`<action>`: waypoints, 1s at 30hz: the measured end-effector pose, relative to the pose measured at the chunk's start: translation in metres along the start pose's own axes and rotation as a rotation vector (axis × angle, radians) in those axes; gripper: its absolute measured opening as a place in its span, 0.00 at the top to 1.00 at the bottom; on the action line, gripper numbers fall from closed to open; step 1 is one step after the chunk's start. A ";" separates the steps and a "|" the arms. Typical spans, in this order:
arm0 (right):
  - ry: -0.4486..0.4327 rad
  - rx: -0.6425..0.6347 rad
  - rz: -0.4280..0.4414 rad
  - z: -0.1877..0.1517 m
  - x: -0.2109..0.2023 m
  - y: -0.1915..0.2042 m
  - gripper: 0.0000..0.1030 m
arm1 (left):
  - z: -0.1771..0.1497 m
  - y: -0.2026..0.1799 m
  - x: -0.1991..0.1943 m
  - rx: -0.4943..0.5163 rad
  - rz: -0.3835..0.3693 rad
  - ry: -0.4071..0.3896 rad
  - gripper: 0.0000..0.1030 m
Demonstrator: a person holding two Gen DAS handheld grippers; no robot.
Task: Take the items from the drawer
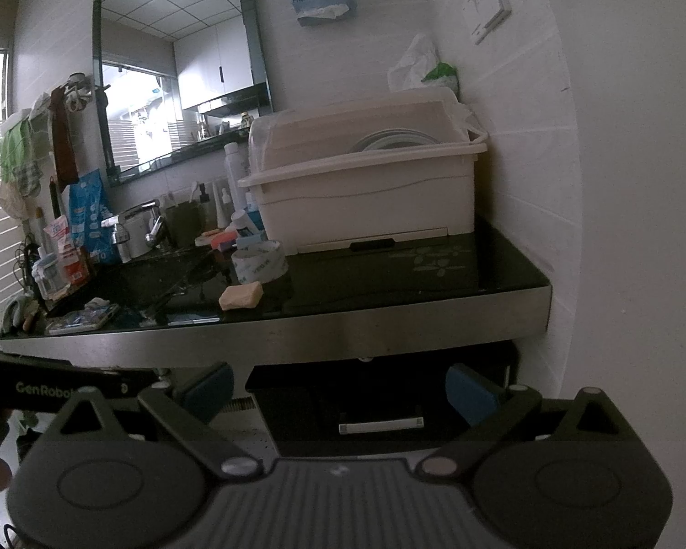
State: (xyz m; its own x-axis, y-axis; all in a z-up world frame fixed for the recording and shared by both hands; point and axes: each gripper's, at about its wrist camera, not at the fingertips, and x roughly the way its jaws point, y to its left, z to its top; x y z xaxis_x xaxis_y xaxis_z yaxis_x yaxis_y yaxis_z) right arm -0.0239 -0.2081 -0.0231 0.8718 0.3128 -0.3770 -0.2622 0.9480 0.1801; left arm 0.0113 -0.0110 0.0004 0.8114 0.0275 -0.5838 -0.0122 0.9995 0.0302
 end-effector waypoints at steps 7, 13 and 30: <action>0.001 -0.004 0.004 -0.002 -0.002 0.000 0.03 | 0.001 -0.002 0.002 0.000 0.002 0.003 0.03; 0.000 -0.005 0.002 -0.001 -0.002 -0.001 0.03 | -0.001 0.000 0.001 0.000 -0.005 0.004 0.03; 0.000 -0.013 0.009 0.000 0.000 0.000 0.03 | -0.006 0.004 0.000 -0.011 -0.025 -0.014 0.04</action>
State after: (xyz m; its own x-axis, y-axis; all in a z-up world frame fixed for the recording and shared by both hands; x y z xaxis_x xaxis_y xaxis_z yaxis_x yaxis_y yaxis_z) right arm -0.0238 -0.2078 -0.0233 0.8695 0.3210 -0.3754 -0.2753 0.9460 0.1713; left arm 0.0075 -0.0066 -0.0042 0.8194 0.0022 -0.5732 0.0018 1.0000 0.0064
